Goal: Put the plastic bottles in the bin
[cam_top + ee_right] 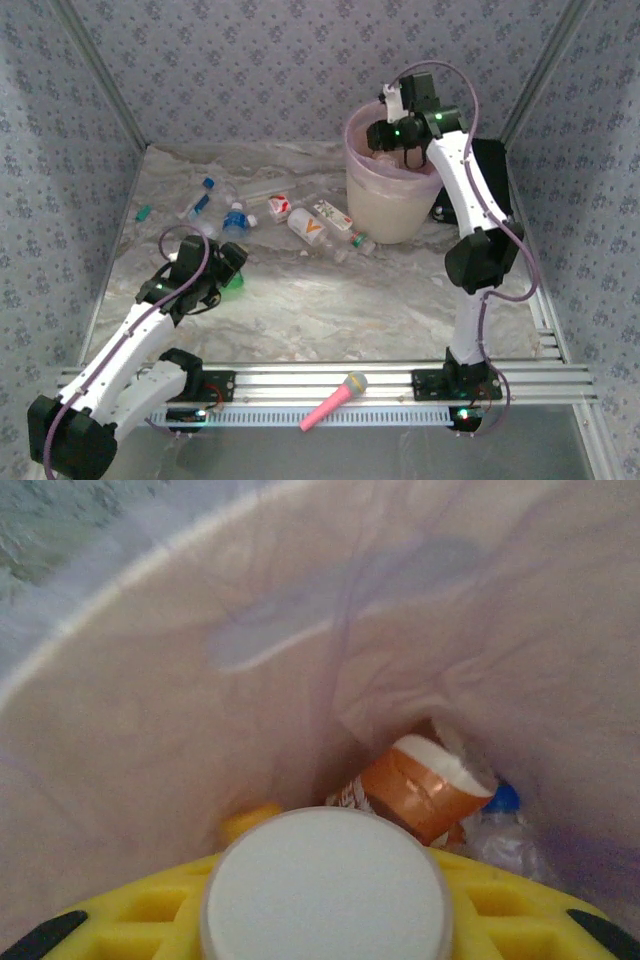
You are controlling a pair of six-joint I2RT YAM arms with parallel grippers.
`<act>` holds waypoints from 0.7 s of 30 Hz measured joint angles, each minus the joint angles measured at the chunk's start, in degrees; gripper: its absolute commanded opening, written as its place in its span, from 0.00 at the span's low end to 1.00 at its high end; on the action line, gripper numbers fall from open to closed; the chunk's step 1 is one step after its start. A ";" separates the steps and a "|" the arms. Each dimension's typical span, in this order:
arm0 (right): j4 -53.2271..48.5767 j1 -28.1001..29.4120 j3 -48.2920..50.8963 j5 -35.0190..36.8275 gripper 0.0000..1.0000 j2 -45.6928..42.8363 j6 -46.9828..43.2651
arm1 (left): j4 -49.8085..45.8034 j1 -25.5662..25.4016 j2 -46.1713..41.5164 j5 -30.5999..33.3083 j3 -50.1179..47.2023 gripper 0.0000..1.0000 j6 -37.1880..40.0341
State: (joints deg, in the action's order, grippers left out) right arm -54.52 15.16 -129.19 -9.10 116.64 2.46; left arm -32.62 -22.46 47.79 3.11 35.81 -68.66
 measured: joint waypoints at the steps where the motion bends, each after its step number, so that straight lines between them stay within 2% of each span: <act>1: -0.26 0.00 0.74 0.37 0.24 0.09 -0.04 | -0.15 0.17 0.00 0.02 0.00 0.98 -0.07; 7: 0.92 -0.02 6.99 2.69 0.28 1.44 -0.20 | -0.44 0.61 0.00 0.59 0.00 1.00 -1.25; 11: 2.45 0.00 10.93 3.78 0.39 2.78 -0.11 | -0.42 0.98 0.02 1.29 0.00 1.00 -2.05; 17: 4.39 0.00 12.83 3.80 0.70 3.04 1.05 | -0.09 1.49 0.76 2.19 -0.02 1.00 -4.07; 21: 4.33 -0.02 12.74 3.85 0.84 3.04 0.94 | 1.11 1.53 1.84 2.27 -0.44 1.00 -6.38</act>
State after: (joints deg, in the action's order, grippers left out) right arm -50.19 15.14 -116.44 -5.26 119.68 3.40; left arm -31.51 -20.93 49.63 5.39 35.38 -75.05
